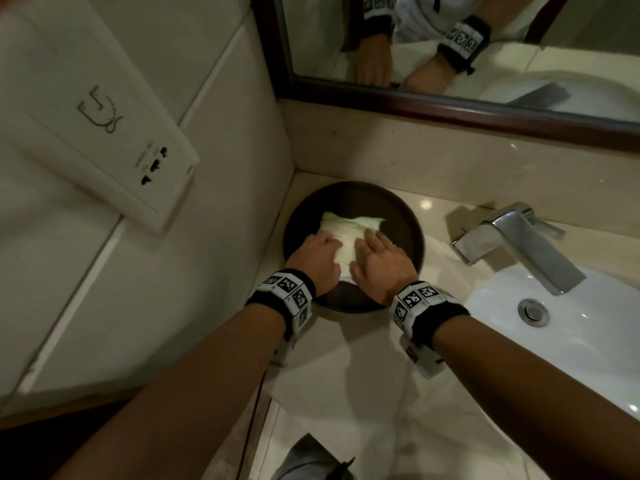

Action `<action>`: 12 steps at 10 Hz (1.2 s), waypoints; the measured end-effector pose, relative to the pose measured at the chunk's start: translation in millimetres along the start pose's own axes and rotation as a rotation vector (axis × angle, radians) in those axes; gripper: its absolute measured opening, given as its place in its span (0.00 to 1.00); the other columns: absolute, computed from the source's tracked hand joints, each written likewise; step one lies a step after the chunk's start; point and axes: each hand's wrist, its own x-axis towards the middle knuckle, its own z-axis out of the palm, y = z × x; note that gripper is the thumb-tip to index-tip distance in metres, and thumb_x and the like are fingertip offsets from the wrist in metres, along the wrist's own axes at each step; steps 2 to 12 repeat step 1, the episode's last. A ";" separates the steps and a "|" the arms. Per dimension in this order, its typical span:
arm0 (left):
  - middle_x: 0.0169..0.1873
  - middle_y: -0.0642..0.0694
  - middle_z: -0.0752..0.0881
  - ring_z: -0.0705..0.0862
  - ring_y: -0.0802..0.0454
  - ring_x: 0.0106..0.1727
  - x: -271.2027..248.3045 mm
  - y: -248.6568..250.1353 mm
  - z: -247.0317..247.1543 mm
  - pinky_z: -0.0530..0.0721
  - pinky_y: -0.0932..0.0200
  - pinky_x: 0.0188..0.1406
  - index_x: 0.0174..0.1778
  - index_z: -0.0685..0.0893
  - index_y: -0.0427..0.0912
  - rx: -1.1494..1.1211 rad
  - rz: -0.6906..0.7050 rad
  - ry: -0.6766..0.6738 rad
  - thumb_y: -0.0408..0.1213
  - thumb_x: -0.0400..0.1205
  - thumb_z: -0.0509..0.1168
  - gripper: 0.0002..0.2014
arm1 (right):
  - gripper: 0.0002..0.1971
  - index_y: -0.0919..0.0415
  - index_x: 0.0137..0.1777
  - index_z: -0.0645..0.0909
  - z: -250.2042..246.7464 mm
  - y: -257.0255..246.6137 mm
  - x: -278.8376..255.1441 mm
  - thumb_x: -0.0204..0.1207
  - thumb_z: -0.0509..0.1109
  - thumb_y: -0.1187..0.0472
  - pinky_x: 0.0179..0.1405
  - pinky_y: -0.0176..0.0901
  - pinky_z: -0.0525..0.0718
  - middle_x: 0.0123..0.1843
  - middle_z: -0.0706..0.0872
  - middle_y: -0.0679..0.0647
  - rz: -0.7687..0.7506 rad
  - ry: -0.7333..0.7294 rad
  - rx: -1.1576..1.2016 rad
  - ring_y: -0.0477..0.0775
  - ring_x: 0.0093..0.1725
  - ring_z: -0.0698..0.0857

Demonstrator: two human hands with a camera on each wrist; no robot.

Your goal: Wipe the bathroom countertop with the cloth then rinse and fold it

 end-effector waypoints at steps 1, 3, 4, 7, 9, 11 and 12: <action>0.73 0.46 0.73 0.71 0.44 0.71 -8.4 5.9 -8.6 0.73 0.48 0.71 0.72 0.77 0.45 -0.082 -0.025 0.077 0.41 0.81 0.62 0.22 | 0.23 0.59 0.74 0.71 -10.2 3.1 -14.0 0.82 0.57 0.49 0.66 0.54 0.76 0.76 0.72 0.60 0.019 0.066 0.039 0.64 0.73 0.70; 0.73 0.46 0.73 0.71 0.44 0.71 -8.4 5.9 -8.6 0.73 0.48 0.71 0.72 0.77 0.45 -0.082 -0.025 0.077 0.41 0.81 0.62 0.22 | 0.23 0.59 0.74 0.71 -10.2 3.1 -14.0 0.82 0.57 0.49 0.66 0.54 0.76 0.76 0.72 0.60 0.019 0.066 0.039 0.64 0.73 0.70; 0.73 0.46 0.73 0.71 0.44 0.71 -8.4 5.9 -8.6 0.73 0.48 0.71 0.72 0.77 0.45 -0.082 -0.025 0.077 0.41 0.81 0.62 0.22 | 0.23 0.59 0.74 0.71 -10.2 3.1 -14.0 0.82 0.57 0.49 0.66 0.54 0.76 0.76 0.72 0.60 0.019 0.066 0.039 0.64 0.73 0.70; 0.73 0.46 0.73 0.71 0.44 0.71 -8.4 5.9 -8.6 0.73 0.48 0.71 0.72 0.77 0.45 -0.082 -0.025 0.077 0.41 0.81 0.62 0.22 | 0.23 0.59 0.74 0.71 -10.2 3.1 -14.0 0.82 0.57 0.49 0.66 0.54 0.76 0.76 0.72 0.60 0.019 0.066 0.039 0.64 0.73 0.70; 0.73 0.46 0.73 0.71 0.44 0.71 -8.4 5.9 -8.6 0.73 0.48 0.71 0.72 0.77 0.45 -0.082 -0.025 0.077 0.41 0.81 0.62 0.22 | 0.23 0.59 0.74 0.71 -10.2 3.1 -14.0 0.82 0.57 0.49 0.66 0.54 0.76 0.76 0.72 0.60 0.019 0.066 0.039 0.64 0.73 0.70; 0.73 0.46 0.73 0.71 0.44 0.71 -8.4 5.9 -8.6 0.73 0.48 0.71 0.72 0.77 0.45 -0.082 -0.025 0.077 0.41 0.81 0.62 0.22 | 0.23 0.59 0.74 0.71 -10.2 3.1 -14.0 0.82 0.57 0.49 0.66 0.54 0.76 0.76 0.72 0.60 0.019 0.066 0.039 0.64 0.73 0.70; 0.73 0.46 0.73 0.71 0.44 0.71 -8.4 5.9 -8.6 0.73 0.48 0.71 0.72 0.77 0.45 -0.082 -0.025 0.077 0.41 0.81 0.62 0.22 | 0.23 0.59 0.74 0.71 -10.2 3.1 -14.0 0.82 0.57 0.49 0.66 0.54 0.76 0.76 0.72 0.60 0.019 0.066 0.039 0.64 0.73 0.70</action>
